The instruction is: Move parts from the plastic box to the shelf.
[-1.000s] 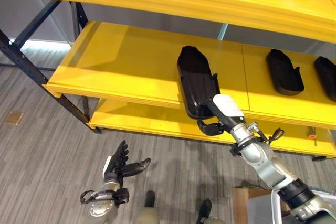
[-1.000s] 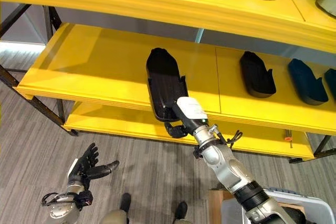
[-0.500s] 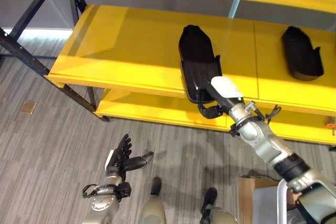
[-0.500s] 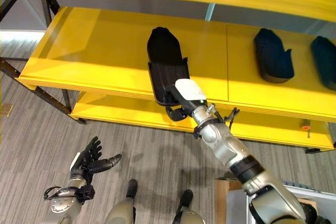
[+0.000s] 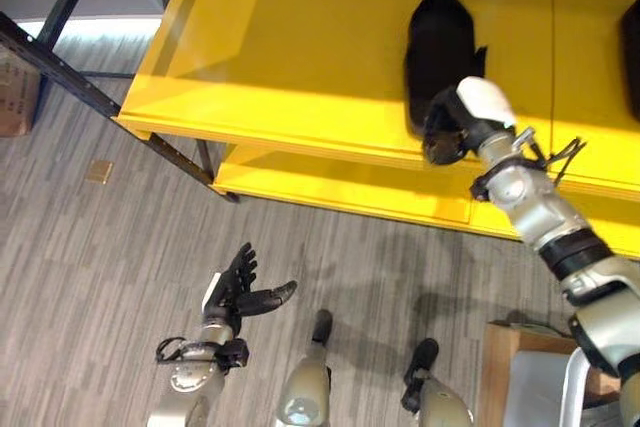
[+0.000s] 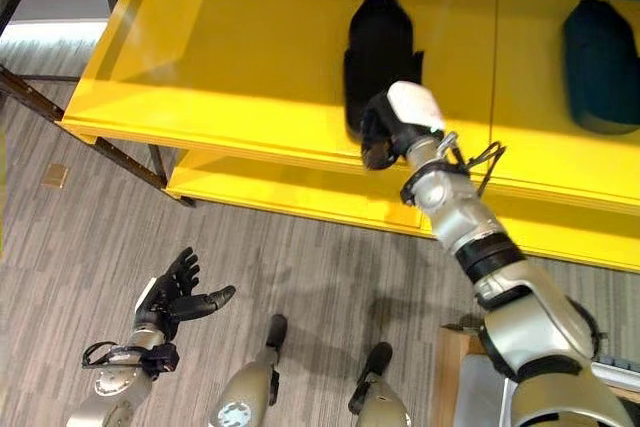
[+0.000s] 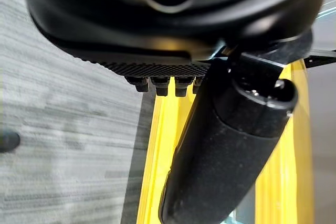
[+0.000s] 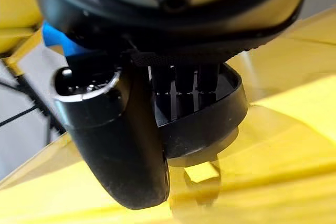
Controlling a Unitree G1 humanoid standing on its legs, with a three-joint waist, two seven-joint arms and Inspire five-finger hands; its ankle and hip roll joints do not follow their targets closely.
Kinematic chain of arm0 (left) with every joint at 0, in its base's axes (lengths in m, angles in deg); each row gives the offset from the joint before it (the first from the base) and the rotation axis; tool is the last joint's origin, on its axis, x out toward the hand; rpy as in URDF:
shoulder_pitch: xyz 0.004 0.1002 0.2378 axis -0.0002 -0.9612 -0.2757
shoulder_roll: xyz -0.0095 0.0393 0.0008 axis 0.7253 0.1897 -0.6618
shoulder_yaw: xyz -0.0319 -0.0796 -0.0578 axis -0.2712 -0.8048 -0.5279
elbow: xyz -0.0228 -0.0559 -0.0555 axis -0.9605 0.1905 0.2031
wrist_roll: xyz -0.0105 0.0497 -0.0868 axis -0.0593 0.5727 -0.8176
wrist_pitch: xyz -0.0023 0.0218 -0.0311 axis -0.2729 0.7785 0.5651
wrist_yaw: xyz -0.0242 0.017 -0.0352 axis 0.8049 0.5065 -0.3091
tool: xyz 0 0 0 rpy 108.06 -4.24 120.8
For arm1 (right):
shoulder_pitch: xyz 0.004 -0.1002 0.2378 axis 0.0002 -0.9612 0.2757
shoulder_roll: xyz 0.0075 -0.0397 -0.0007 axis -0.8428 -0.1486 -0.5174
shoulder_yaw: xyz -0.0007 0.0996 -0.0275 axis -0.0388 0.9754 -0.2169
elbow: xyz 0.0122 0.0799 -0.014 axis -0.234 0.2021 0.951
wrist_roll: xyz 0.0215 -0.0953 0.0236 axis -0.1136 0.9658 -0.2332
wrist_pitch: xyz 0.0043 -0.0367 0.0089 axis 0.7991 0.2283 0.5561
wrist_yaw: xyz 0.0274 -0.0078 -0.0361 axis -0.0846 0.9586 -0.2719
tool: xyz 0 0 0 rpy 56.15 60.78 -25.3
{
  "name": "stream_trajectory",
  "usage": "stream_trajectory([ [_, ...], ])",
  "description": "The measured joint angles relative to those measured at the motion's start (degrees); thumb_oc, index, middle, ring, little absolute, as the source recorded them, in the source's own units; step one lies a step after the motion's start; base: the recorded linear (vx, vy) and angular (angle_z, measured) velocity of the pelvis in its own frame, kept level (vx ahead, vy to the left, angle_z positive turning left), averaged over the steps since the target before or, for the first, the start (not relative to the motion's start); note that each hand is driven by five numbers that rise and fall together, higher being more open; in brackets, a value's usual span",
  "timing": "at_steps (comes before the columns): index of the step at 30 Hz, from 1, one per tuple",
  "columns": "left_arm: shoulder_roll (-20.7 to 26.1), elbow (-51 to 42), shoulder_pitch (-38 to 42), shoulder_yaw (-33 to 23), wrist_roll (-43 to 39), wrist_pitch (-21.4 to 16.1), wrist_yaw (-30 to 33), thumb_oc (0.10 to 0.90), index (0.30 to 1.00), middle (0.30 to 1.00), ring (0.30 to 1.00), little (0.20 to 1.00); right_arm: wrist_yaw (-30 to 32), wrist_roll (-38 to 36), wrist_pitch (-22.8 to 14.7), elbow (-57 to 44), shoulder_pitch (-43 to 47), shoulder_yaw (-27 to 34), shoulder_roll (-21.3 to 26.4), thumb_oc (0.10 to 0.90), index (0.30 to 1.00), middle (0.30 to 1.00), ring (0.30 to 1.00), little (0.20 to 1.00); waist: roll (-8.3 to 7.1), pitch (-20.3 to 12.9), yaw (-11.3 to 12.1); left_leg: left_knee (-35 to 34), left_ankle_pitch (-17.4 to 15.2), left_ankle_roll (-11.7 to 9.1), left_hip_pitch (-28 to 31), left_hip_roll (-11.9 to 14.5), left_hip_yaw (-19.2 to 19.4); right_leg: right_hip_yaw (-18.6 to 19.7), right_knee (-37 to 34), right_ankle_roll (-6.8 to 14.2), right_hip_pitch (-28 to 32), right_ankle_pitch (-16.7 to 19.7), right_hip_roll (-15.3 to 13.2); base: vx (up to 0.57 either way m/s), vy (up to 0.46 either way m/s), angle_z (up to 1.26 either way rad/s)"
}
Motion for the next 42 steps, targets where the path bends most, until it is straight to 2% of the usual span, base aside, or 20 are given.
stream_trajectory([
  [6,0.0,0.0,1.1,0.3,0.0,-0.1,-0.3,0.9,1.0,1.0,1.0,1.0,1.1,-3.0,0.1,4.3,5.4,-0.2,1.7,0.4,0.3,0.3,0.3,0.3,0.02,0.5,0.0,-0.1,0.1,0.0,-0.8,-0.7,-0.4,-0.3,1.3,0.3,-1.0,-0.8,-0.8,0.0,0.005,0.05],
  [7,0.2,0.0,1.8,0.5,0.0,-0.1,-0.5,0.9,1.0,1.0,1.0,1.0,1.2,-4.2,-0.7,7.3,7.0,-1.2,1.8,0.4,0.3,0.3,0.3,0.3,0.0,0.6,0.2,-0.1,0.1,0.0,-0.8,-0.7,-0.5,-0.3,1.6,0.4,-1.1,-1.0,-0.9,0.0,0.003,0.05],
  [15,0.3,-0.1,2.6,1.7,-1.8,-1.0,-1.0,0.9,1.0,1.0,1.0,1.0,1.2,-6.1,-0.5,17.3,11.1,-3.4,2.4,0.4,0.3,0.3,0.3,0.3,0.1,0.9,1.3,-0.1,0.2,0.1,-1.7,-1.0,-1.2,-0.7,2.6,0.4,-2.1,-1.4,-1.3,0.0,-0.003,0.03],
  [22,0.4,-0.2,3.2,1.9,-2.1,-1.1,-1.0,0.9,1.0,1.0,1.0,1.0,1.2,-6.1,-0.7,19.4,12.6,-3.6,2.9,0.4,0.3,0.3,0.3,0.3,0.12,0.9,1.3,0.1,0.5,0.3,-2.6,-1.6,-1.8,-0.9,4.0,0.7,-3.1,-2.1,-2.1,0.0,-0.001,0.05],
  [30,0.8,-0.2,3.6,1.9,-2.1,-1.2,-1.0,0.9,1.0,1.0,1.0,1.0,0.2,-4.9,-1.3,19.4,15.5,-9.3,4.4,0.4,0.3,0.3,0.3,0.3,0.29,1.1,1.5,0.1,0.9,0.3,-3.5,-1.7,-2.2,-1.0,5.7,0.5,-4.6,-2.7,-2.5,0.0,0.0,0.0],
  [42,0.8,-0.2,3.8,1.9,-2.2,-1.3,-1.0,0.9,1.0,1.0,1.0,1.0,-0.6,-3.0,-1.9,19.2,15.9,-9.7,4.3,0.4,0.3,0.3,0.3,0.3,0.37,1.1,1.5,0.4,1.1,0.2,-4.1,-1.8,-2.6,-1.2,6.2,0.5,-5.0,-2.8,-2.6,0.0,0.001,0.01],
])
